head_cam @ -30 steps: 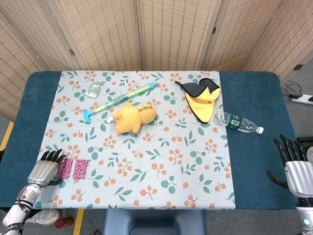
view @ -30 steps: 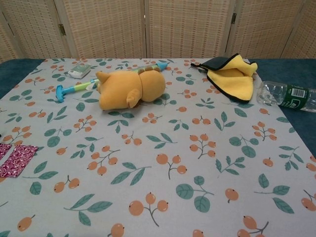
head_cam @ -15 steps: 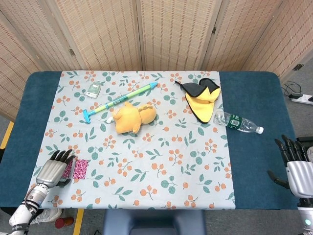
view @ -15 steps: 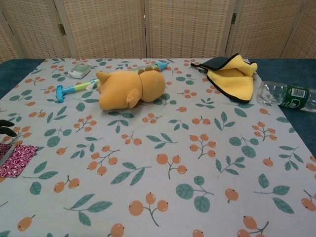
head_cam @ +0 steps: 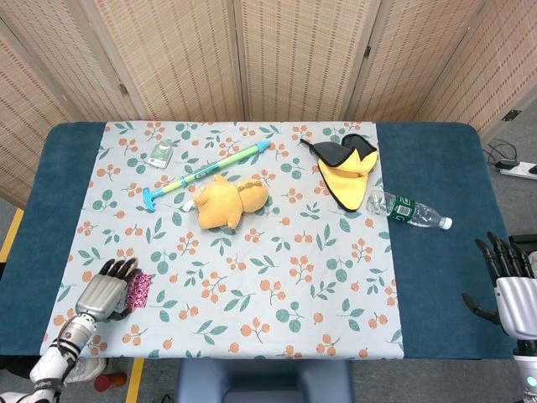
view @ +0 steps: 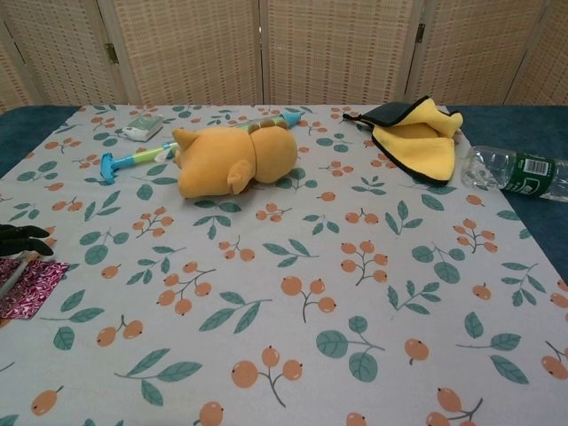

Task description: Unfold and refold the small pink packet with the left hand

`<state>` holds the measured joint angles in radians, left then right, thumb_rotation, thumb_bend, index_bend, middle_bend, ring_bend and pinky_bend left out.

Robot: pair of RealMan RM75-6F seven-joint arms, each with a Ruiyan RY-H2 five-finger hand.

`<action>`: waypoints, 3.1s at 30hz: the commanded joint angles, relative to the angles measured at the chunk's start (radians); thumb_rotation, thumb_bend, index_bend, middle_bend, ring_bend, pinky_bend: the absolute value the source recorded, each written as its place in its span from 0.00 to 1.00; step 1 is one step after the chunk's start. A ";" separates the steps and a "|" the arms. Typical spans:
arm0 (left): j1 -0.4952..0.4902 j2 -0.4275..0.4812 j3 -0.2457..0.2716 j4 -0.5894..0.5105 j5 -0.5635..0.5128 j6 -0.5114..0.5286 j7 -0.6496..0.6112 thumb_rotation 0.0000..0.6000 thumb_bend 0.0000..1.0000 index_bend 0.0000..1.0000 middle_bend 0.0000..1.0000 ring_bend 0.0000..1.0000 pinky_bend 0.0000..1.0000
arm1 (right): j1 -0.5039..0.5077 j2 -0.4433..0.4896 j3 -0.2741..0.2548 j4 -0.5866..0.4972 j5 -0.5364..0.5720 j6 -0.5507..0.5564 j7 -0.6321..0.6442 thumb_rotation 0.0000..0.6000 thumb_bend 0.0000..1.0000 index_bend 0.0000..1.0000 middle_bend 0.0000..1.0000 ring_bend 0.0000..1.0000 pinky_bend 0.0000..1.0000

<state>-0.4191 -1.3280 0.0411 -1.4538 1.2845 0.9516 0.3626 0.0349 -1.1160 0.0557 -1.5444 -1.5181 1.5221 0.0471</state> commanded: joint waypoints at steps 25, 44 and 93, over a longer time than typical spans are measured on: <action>0.001 0.037 0.010 -0.054 0.026 0.054 0.014 0.94 0.32 0.24 0.00 0.00 0.00 | 0.002 -0.005 0.003 0.011 0.003 -0.006 0.009 1.00 0.25 0.00 0.00 0.00 0.00; 0.021 0.063 0.028 0.082 0.074 0.056 -0.108 0.97 0.32 0.23 0.00 0.00 0.00 | -0.002 -0.008 -0.001 -0.011 -0.011 0.008 -0.012 1.00 0.25 0.00 0.00 0.00 0.00; 0.257 0.097 -0.097 -0.063 0.060 0.483 -0.403 1.00 0.33 0.16 0.00 0.00 0.00 | 0.028 0.028 -0.015 0.000 -0.093 0.010 0.105 1.00 0.25 0.00 0.00 0.00 0.00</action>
<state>-0.1771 -1.2267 -0.0675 -1.5018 1.3266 1.4149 -0.0597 0.0637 -1.0848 0.0412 -1.5458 -1.6093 1.5285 0.1541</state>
